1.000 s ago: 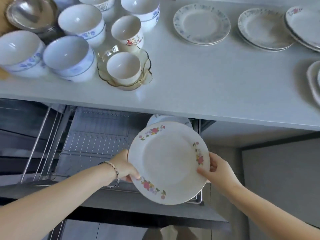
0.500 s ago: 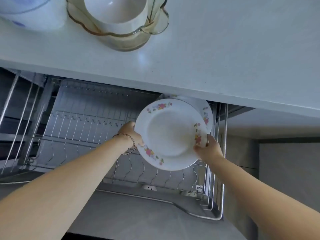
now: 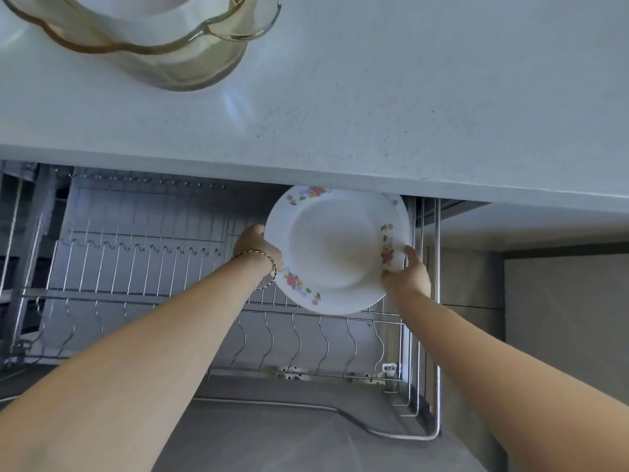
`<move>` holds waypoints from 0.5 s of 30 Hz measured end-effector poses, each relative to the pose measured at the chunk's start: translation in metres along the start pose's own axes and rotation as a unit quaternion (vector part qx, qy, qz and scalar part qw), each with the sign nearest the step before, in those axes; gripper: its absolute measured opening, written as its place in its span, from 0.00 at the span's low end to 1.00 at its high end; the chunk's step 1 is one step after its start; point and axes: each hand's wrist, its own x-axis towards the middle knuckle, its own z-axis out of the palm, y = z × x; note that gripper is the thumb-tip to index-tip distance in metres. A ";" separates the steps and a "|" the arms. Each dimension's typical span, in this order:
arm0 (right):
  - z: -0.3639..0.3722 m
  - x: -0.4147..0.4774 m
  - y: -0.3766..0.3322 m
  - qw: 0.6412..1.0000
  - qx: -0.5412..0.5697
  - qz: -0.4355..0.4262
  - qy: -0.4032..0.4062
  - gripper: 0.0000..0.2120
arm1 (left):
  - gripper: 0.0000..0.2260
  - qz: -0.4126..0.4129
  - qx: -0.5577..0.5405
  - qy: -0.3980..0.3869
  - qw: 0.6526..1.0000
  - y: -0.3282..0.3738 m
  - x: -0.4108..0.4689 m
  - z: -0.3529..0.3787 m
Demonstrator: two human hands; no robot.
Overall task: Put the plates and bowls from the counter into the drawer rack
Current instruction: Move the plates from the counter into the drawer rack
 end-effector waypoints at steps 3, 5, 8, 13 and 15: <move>0.000 0.000 0.004 1.000 0.003 0.002 0.023 0.26 | 0.26 0.014 0.003 0.010 1.000 0.002 -0.001 0.004; -0.001 0.000 0.007 0.999 0.005 -0.001 0.034 0.24 | 0.26 0.022 0.006 0.020 1.000 0.003 -0.001 0.007; 0.001 -0.001 0.008 0.999 -0.017 -0.015 0.033 0.22 | 0.25 0.027 0.007 0.032 0.999 0.009 0.004 0.009; 0.006 -0.007 0.002 0.998 -0.010 -0.034 0.057 0.21 | 0.24 0.031 -0.030 0.053 0.998 0.014 0.009 0.016; 0.006 -0.008 0.006 0.997 -0.007 -0.052 0.062 0.20 | 0.24 0.035 -0.056 0.055 0.996 0.010 0.009 0.019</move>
